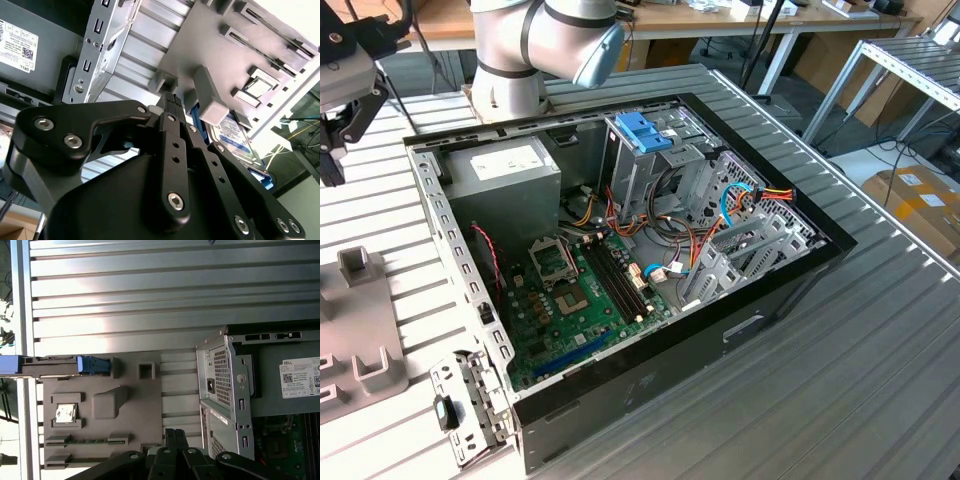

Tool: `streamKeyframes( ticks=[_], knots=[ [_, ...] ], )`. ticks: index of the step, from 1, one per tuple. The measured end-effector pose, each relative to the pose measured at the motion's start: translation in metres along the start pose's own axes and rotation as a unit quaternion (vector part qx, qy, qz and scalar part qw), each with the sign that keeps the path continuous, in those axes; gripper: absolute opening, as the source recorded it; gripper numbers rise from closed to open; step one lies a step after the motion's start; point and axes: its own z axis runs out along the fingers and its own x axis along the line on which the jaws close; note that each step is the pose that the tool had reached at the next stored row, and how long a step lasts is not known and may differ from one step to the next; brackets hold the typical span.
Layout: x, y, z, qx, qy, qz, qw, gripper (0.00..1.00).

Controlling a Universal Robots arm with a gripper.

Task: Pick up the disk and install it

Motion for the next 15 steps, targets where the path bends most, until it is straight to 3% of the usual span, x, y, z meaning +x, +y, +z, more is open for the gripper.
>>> streamKeyframes(
  ticks=[15],
  knots=[
    [0.0058,-0.0004,-0.0001,0.0,0.0,0.0,1.0,0.11]
  ],
)
